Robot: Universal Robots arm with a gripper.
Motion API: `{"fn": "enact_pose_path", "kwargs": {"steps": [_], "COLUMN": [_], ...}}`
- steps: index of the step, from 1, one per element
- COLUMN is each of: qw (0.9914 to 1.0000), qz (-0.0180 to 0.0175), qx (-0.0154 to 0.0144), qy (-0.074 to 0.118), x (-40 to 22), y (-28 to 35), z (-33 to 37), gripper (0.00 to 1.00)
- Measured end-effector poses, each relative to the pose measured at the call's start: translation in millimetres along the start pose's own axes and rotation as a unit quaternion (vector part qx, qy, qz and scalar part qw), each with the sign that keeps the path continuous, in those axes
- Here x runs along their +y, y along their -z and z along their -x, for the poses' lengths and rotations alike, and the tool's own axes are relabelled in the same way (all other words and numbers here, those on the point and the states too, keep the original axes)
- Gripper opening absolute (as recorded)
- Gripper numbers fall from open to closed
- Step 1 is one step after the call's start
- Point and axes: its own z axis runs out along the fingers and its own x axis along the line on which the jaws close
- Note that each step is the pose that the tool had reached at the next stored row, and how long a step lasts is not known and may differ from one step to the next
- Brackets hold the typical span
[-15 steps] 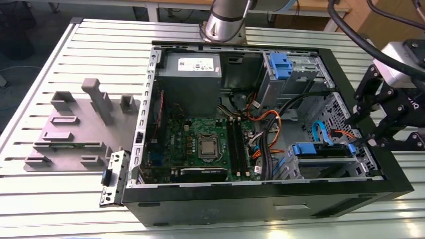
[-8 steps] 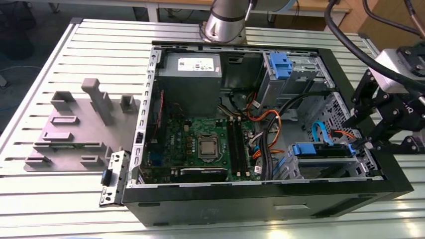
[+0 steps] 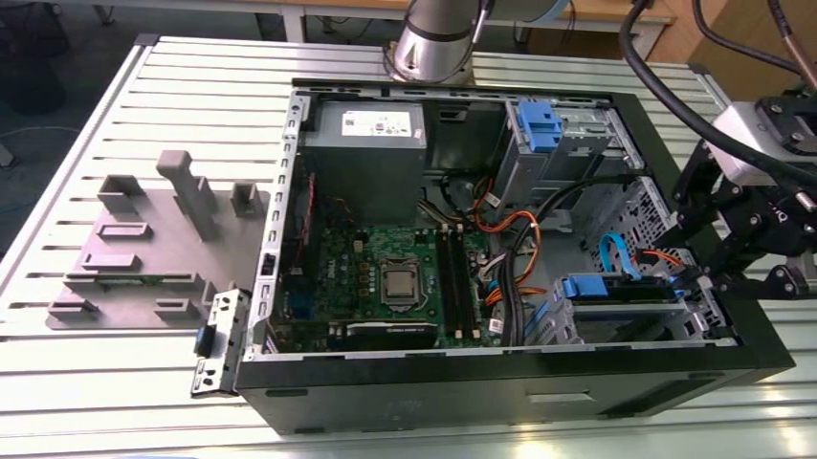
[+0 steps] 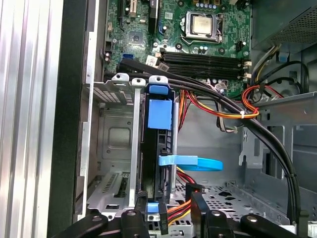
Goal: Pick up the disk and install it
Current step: 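Insert the second disk wire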
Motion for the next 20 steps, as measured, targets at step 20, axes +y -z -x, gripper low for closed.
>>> {"fn": "enact_pose_path", "kwargs": {"steps": [20], "qw": [1.0], "qz": [0.0], "qx": [-0.0001], "qy": [0.0], "x": [0.0], "y": [-0.9], "z": [-0.1], "gripper": [0.16]}}
